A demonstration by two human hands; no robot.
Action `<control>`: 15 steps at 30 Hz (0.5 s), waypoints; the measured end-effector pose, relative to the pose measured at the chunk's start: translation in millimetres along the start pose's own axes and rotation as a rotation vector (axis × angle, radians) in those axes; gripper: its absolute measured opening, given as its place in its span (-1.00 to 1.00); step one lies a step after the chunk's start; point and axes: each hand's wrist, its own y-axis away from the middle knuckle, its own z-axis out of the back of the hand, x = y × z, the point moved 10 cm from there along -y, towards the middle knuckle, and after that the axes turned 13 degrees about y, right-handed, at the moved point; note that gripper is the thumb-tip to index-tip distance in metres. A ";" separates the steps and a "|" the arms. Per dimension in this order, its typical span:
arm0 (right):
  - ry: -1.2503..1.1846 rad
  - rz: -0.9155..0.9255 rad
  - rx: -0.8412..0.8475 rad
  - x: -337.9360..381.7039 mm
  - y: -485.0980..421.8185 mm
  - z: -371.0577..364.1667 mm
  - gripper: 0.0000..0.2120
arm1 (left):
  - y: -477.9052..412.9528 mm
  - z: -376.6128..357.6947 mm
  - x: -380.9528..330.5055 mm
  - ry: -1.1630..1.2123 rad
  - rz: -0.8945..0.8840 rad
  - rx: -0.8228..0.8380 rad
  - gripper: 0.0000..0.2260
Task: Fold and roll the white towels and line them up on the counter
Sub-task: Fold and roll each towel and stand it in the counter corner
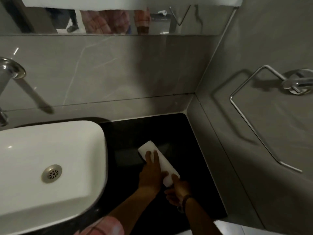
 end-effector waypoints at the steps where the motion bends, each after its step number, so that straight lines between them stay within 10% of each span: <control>1: -0.097 -0.014 0.001 1.2 1.9 -2.5 -0.50 | -7.4 -1.1 -10.2 0.020 -0.034 0.023 -0.12; 15: -0.708 0.026 -0.052 121.1 -97.9 70.5 -0.40 | -190.2 -25.5 -159.7 0.068 -0.235 0.284 0.00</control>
